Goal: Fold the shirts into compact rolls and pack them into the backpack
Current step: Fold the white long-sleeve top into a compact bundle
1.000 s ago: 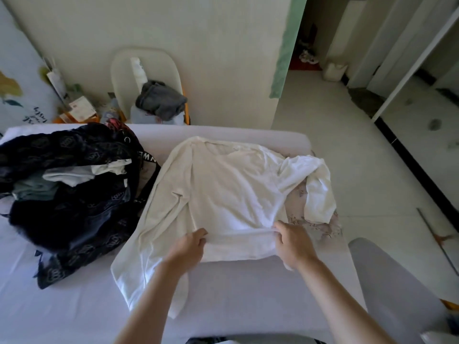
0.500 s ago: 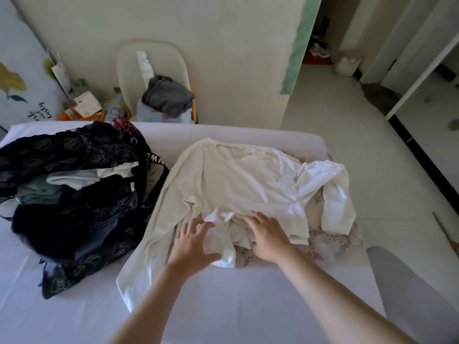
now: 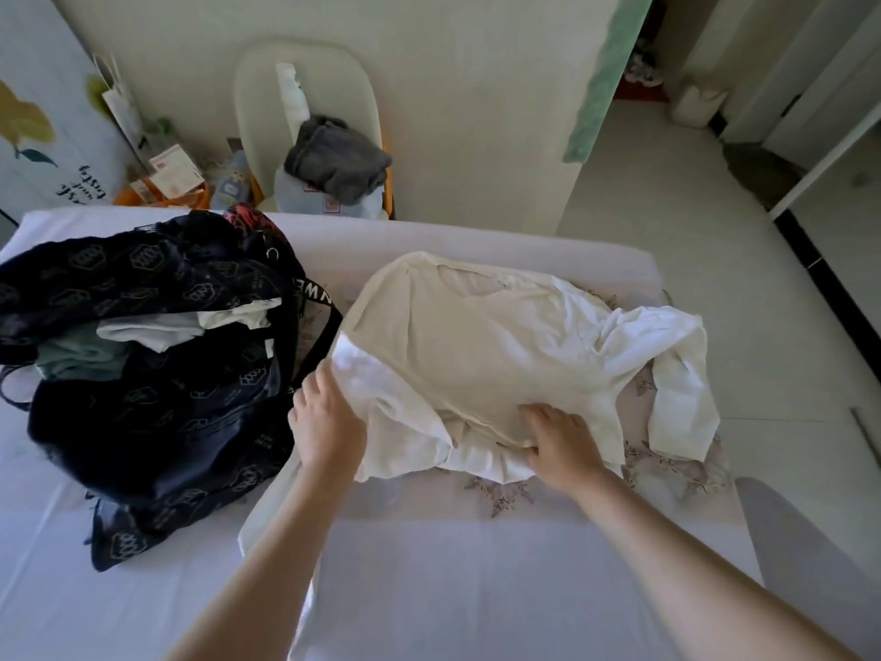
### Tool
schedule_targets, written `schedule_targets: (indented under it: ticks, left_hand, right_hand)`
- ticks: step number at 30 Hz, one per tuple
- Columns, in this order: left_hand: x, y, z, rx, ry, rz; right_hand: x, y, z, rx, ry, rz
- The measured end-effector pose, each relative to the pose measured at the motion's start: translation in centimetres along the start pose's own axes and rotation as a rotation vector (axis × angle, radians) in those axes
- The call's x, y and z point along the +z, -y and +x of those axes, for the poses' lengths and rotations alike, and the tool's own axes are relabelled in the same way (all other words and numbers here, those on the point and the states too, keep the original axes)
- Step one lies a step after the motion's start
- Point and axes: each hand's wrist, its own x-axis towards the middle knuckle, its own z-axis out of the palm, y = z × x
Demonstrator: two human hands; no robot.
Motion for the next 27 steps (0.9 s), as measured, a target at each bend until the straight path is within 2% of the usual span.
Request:
schedule_targets:
  ticks: [1, 3, 5, 6, 7, 9, 13, 19, 22, 25, 27]
  left_hand:
    - [0.3, -0.8, -0.2, 0.142, -0.052, 0.031]
    - [1.3, -3.2, -1.3, 0.514, -0.028, -0.026]
    - [3.5, -5.0, -2.3, 0.866, 0.195, 0.025]
    - [4.5, -5.3, -2.6, 0.945, 0.332, 0.132]
    - [5.4, -5.3, -2.5, 0.924, 0.454, 0.249]
    - [6.4, -4.9, -1.6, 0.797, 0.556, 0.422]
    - [6.6, -5.2, 0.9, 0.781, 0.466, 0.487]
    - [6.0, -7.8, 5.9, 0.765, 0.499, 0.423]
    - [4.5, -11.2, 10.8, 0.627, 0.433, 0.373]
    - [2.7, -15.1, 15.4, 0.544, 0.269, 0.274]
    - [2.3, -16.9, 16.7, 0.493, 0.173, 0.203]
  right_hand:
    - [-0.1, -0.4, -0.2, 0.006, 0.007, -0.020]
    - [-0.3, -0.9, -0.8, 0.036, 0.010, -0.016]
    - [-0.2, -1.3, -1.1, 0.042, 0.022, -0.012]
    - [-0.2, -1.5, -1.3, 0.037, 0.028, -0.021]
    - [-0.1, -1.9, -1.4, 0.030, 0.034, -0.031]
    - [0.2, -2.7, -1.6, 0.038, 0.034, -0.059]
    - [0.8, -4.0, -1.7, 0.091, -0.083, -0.052]
    - [-3.4, -4.2, 1.6, 0.151, -0.476, -0.004]
    - [-7.6, -5.3, 6.0, 0.188, -0.559, -0.053]
    - [-12.3, -6.3, 11.1, 0.229, -0.692, -0.125]
    - [-14.3, -6.1, 13.2, 0.328, -0.679, -0.146]
